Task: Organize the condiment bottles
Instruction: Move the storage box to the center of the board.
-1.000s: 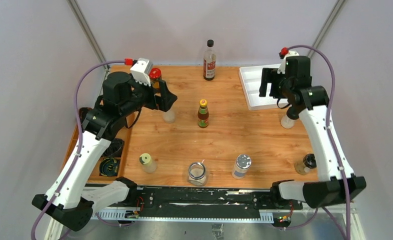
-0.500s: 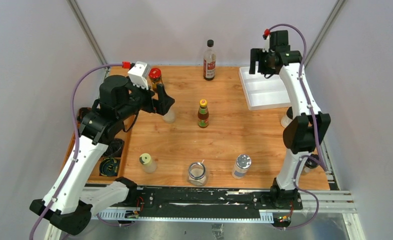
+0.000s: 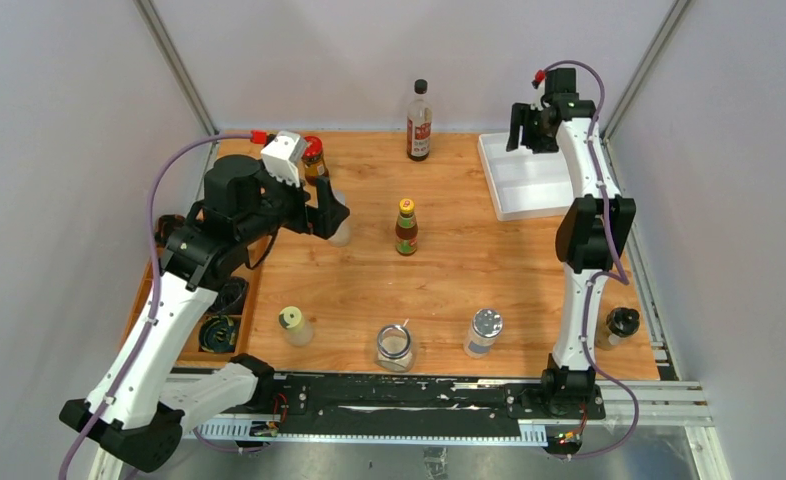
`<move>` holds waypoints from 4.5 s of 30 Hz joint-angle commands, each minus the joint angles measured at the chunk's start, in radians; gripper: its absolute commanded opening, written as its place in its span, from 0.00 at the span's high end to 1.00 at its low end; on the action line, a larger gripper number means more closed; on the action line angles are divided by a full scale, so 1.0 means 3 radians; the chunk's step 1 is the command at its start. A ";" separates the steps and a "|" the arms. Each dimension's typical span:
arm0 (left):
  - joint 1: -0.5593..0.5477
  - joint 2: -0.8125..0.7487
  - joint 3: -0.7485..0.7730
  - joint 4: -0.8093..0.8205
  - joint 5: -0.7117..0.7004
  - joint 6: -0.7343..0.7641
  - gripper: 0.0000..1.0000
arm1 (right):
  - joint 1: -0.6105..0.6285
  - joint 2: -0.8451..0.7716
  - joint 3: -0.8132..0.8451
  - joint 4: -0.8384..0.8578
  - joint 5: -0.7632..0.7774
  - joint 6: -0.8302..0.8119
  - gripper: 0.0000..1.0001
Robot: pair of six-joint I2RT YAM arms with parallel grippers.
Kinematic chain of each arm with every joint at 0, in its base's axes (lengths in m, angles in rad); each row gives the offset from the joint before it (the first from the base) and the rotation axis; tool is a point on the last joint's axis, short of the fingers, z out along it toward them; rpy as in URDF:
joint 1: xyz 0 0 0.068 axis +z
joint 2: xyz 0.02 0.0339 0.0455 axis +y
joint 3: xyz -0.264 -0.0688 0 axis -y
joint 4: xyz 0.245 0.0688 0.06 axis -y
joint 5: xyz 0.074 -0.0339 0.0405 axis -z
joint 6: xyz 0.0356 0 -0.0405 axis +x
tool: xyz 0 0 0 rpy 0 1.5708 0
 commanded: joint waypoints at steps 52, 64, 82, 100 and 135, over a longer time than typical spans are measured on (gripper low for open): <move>-0.0015 0.0068 -0.0547 0.0153 0.0371 -0.0009 0.00 | -0.0442 0.0453 0.0030 0.0828 0.0120 0.0240 0.38; -0.0015 0.0286 -0.0520 0.0201 0.0529 -0.0110 0.00 | -0.0889 0.0677 -0.0152 0.0746 0.0279 0.0084 0.38; -0.0015 0.0530 -0.0518 0.0366 0.0609 -0.0141 0.00 | -0.1275 0.0652 -0.0416 0.0892 0.0049 0.0150 0.43; -0.0015 0.0451 -0.0571 0.0392 0.0625 -0.0106 0.00 | -0.0961 -0.0125 -0.0845 0.1236 0.0189 -0.0193 0.35; -0.0015 0.0502 -0.0479 0.0134 0.0549 -0.0151 0.00 | -0.1437 0.0641 -0.0914 0.1290 0.0121 0.0110 0.38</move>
